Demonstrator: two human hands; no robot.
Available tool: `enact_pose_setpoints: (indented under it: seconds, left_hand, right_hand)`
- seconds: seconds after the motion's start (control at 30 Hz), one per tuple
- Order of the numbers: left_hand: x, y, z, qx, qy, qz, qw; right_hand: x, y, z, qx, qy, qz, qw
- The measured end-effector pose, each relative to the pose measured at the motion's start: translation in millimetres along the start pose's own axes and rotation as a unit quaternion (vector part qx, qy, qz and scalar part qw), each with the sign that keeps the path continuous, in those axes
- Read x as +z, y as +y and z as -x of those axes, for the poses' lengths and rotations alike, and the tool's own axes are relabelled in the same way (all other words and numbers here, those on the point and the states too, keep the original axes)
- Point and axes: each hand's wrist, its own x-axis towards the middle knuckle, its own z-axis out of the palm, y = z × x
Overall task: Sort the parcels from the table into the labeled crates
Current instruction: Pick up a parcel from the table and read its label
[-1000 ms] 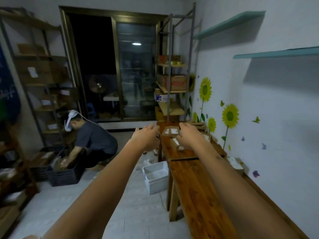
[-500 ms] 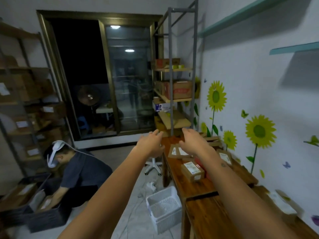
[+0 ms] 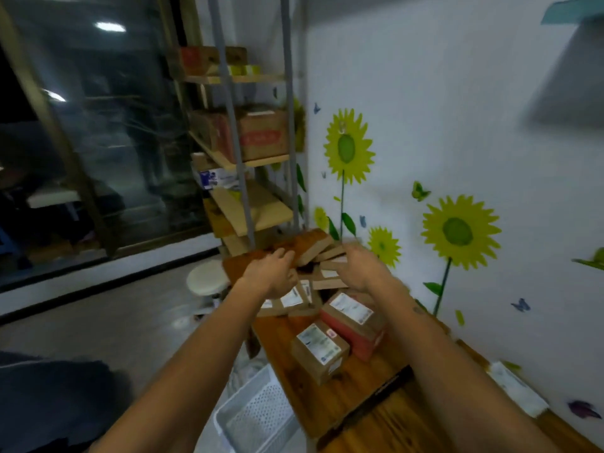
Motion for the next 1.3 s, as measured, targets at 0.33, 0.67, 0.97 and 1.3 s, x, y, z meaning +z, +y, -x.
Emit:
enact_pose_setpoints:
  seconds: [0.33,0.67,0.97,1.3]
  left_hand:
    - [92.8,24.7,-213.9,0.176,-0.151,0.015,0.973]
    - [218.4,54.7,-278.7,0.15,-0.178,0.109,0.966]
    - [280.0,57.8,-307.6,0.049,-0.271,0.227,0.934]
    - [247.9,73.9,-266.3,0.032,-0.271,0.358,0.893]
  right_hand:
    - [46.8,106.2,-76.8,0.285,0.025,-0.019,0.958]
    - [173.4,187.9,-93.1,0.406,-0.036,-0.116,0.906]
    - [236.2,201.2,-113.0,0.483,0.024,-0.326,0.812]
    - [205.7,189.3,-75.2,0.519,0.129,-0.285,0.796]
